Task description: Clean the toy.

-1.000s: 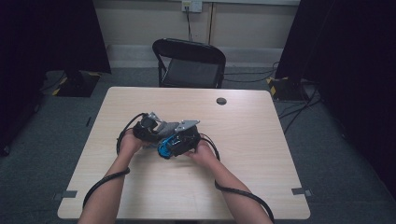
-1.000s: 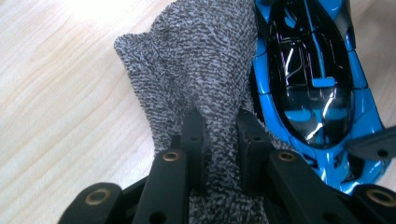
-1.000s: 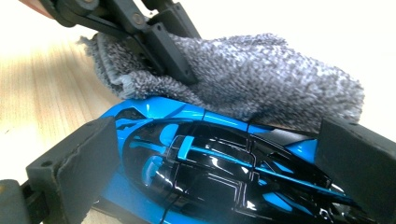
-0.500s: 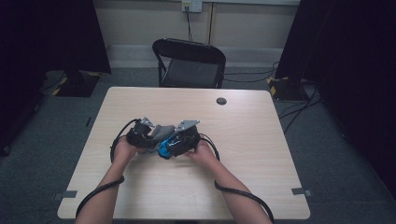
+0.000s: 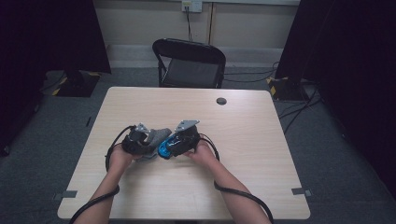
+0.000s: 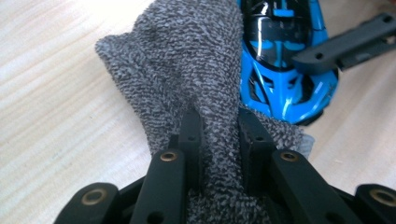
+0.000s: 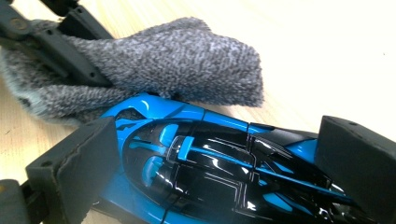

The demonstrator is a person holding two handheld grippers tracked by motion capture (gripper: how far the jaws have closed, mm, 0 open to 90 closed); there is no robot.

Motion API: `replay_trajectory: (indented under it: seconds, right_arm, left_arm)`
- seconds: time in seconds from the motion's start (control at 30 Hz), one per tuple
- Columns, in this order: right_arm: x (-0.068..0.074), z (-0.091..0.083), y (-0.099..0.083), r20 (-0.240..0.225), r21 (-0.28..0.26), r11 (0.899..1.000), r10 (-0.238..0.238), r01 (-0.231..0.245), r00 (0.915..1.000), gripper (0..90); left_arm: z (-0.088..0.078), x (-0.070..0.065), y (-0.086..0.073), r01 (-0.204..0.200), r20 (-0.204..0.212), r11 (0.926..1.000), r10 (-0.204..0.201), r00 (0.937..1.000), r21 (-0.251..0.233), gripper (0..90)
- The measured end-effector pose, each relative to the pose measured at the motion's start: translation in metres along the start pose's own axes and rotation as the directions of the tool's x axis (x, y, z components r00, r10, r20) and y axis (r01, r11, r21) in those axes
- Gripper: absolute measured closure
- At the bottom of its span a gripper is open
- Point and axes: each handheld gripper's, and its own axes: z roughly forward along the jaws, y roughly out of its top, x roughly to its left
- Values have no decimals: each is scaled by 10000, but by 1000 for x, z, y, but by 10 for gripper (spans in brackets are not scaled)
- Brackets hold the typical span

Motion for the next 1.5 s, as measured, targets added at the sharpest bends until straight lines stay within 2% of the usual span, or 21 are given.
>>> replay_trajectory:
  seconds: [0.2,0.4,1.0,1.37,1.47,1.5]
  right_arm:
    - [0,0,1,42,33,10000,5,-5,10000,0]
    - [1,1,1,56,23,10000,14,-14,10000,0]
    - [2,1,2,107,168,9999,9,-11,9999,0]
    - [4,0,5,121,330,9994,-65,61,9999,0]
    - [3,0,7,50,534,9985,-94,91,9999,0]
    - [4,-1,9,-102,600,9980,-203,209,9997,31]
  left_arm:
    - [-6,-5,-9,119,203,9999,-118,9997,-82,741]
    - [-13,-15,-19,-173,434,9998,174,9989,-27,741]
    - [-26,-32,-42,-362,816,9989,386,9959,-304,730]
    - [-27,-33,-45,-323,849,9988,354,9958,-375,723]
    - [-28,-34,-45,-353,805,9987,381,9960,-357,724]
    - [-29,-34,-45,-391,742,9987,415,9964,-335,724]
